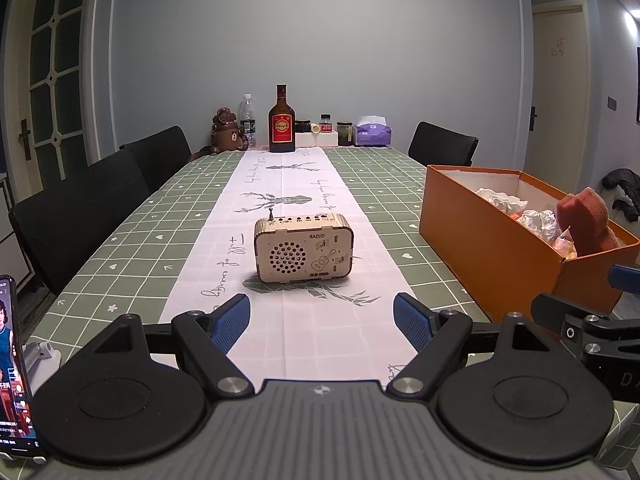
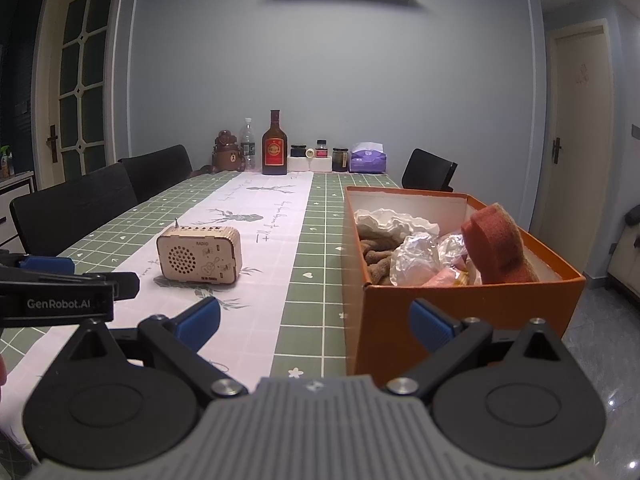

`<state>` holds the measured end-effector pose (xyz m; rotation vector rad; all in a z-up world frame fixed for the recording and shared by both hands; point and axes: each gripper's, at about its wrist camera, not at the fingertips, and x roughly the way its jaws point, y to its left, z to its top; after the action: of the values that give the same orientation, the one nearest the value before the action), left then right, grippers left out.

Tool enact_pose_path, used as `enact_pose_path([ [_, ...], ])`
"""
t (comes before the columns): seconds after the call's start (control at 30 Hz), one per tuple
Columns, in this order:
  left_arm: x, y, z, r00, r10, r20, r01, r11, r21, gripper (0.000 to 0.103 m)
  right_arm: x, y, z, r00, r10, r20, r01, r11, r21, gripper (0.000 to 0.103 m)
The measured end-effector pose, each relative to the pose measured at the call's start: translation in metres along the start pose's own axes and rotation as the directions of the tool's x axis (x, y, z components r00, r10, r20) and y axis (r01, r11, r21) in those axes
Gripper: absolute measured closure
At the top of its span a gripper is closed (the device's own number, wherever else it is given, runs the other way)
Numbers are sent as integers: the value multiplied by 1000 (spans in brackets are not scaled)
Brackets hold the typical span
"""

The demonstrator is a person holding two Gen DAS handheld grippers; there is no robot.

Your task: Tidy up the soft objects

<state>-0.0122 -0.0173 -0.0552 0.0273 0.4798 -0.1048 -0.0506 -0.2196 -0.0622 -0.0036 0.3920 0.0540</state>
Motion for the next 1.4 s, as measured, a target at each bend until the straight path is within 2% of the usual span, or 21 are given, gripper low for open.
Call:
enact_pose_path([
  [1.4,1,-1,-3,1000,-6,-1,6,1000,5,8,8,3,-3,999,12,-49,-12,1000,-4,4],
])
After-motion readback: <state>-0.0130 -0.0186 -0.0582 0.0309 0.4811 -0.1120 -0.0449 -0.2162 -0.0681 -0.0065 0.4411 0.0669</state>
